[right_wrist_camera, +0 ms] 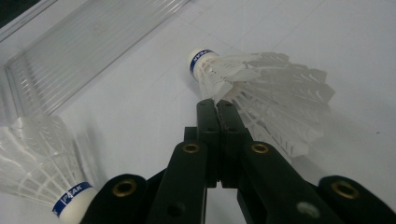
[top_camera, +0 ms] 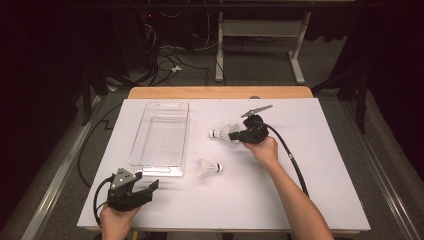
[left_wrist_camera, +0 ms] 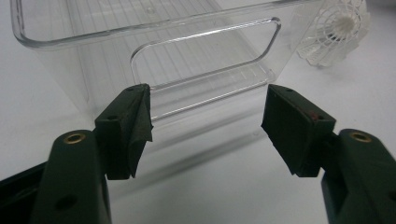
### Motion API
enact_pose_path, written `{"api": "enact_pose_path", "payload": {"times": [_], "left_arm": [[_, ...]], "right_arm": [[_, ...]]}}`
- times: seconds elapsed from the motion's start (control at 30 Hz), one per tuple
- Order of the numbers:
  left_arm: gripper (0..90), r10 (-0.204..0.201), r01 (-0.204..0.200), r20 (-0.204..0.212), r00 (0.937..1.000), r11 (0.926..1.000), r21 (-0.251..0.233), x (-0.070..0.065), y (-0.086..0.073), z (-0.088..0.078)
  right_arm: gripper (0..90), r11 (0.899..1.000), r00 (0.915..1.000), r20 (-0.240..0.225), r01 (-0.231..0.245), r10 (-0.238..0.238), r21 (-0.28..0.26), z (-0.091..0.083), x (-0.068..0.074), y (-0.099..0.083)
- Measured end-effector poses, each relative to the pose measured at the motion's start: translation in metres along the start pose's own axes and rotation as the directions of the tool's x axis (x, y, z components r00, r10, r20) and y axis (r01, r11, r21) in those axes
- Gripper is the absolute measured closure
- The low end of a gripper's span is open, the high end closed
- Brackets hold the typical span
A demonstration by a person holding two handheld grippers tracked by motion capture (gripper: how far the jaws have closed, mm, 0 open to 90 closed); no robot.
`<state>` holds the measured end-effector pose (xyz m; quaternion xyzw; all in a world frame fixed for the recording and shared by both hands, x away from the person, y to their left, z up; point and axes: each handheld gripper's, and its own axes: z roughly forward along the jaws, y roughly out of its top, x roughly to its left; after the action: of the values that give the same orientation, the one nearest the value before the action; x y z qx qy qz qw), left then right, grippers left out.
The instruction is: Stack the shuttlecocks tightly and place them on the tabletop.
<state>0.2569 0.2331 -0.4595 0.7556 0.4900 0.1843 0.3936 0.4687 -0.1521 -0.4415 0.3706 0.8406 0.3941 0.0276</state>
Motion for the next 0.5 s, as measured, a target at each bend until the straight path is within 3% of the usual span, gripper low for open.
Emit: {"api": "enact_pose_path", "payload": {"times": [0.27, 0.5], "left_arm": [[33.6, -0.001, 0.001, 0.003, 1.0000, 1.0000, -0.006, -0.0005, -0.0001, -0.0003], [33.6, 0.006, -0.006, 0.000, 1.0000, 1.0000, -0.003, -0.0009, -0.0002, -0.0005]], "right_arm": [[86.9, 1.000, 0.9979, 0.064, 0.002, -0.003, 0.019, -0.0003, -0.0019, -0.0002], [87.8, 0.999, 0.9969, 0.077, -0.017, 0.015, 0.029, 0.0041, -0.0038, -0.0015]]}}
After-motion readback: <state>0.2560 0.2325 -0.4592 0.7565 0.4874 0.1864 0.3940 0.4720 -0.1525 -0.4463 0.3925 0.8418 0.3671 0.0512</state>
